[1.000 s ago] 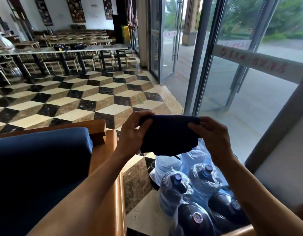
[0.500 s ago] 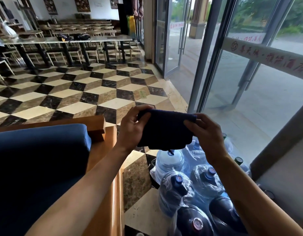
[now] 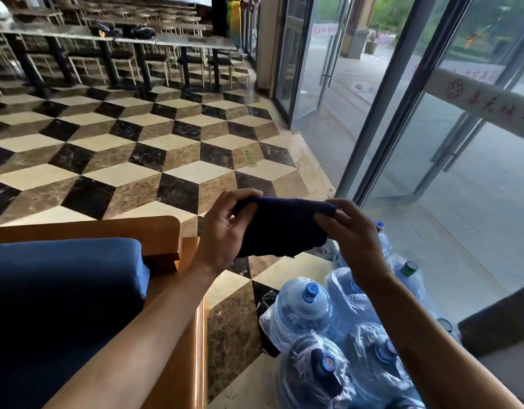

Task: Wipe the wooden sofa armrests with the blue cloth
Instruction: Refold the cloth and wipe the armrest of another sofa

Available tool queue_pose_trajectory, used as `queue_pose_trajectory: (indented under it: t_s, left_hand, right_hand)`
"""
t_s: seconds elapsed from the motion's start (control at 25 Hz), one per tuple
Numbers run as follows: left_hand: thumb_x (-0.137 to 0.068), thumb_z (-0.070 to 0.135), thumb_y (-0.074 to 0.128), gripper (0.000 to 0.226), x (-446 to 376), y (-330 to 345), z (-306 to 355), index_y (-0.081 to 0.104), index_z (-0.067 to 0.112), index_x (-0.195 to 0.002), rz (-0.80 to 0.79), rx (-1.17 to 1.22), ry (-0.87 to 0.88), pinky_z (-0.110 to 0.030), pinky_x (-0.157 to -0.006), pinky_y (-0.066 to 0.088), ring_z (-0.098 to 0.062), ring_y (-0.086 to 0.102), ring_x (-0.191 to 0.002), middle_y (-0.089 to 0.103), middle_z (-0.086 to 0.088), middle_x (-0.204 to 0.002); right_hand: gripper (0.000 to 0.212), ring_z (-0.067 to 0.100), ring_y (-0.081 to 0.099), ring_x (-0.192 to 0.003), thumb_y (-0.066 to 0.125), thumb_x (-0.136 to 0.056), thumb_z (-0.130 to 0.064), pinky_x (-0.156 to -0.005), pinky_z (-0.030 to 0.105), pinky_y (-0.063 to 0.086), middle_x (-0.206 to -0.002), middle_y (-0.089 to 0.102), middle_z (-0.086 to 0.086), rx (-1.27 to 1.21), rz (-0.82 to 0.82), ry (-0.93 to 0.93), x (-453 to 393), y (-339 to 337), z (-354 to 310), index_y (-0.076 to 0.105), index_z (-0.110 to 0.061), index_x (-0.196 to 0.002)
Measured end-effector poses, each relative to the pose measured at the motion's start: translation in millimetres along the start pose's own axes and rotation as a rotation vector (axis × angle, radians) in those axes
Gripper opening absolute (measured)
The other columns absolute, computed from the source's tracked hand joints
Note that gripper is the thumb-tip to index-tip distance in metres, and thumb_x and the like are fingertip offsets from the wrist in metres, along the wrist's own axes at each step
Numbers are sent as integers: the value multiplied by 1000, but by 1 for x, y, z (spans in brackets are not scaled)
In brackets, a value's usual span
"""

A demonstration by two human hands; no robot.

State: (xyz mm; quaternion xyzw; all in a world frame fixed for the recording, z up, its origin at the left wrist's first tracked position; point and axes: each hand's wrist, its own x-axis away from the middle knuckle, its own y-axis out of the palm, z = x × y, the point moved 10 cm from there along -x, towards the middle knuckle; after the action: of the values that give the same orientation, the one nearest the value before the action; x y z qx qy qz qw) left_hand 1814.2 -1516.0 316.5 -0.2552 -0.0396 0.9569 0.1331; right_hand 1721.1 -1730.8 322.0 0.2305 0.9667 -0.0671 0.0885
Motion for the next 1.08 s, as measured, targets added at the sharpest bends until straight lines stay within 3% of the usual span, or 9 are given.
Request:
queue_pose_trajectory:
  t_s: [0.16,0.68,0.8,1.08]
  left_hand:
    - [-96,17,57,22,-43,-25,-29,66,28,-113,2,-3,12,-31,-95,51,-17,63,-108,67,0,-114]
    - [-97,11,59,22,-146,-55,-83,65,19,-117,106,-114,31,-14,-93,47,-8,61,-110,67,7,-115]
    - [-97,11,60,22,-175,-53,-100,66,14,-118,116,-157,0,-10,-89,45,1,60,-107,66,10,-114]
    - [-96,17,64,21,-262,-23,-115,66,29,-113,130,-275,-63,-10,-78,48,-4,63,-97,68,12,-108]
  right_hand:
    - [24,11,71,-74,66,-90,-2,-65,24,54,-81,77,-4,67,-46,1,-52,40,6,66,-25,-96]
    - [19,9,71,-75,62,-92,0,-65,21,55,-81,76,-4,13,-140,-14,-184,103,26,67,-16,-100]
    - [18,7,71,-76,62,-92,0,-63,19,54,-85,76,-2,-36,-158,-13,-223,106,38,66,-11,-106]
    - [19,4,71,-76,65,-91,-3,-63,18,54,-80,76,-9,-75,-159,-41,-321,89,46,69,-21,-98]
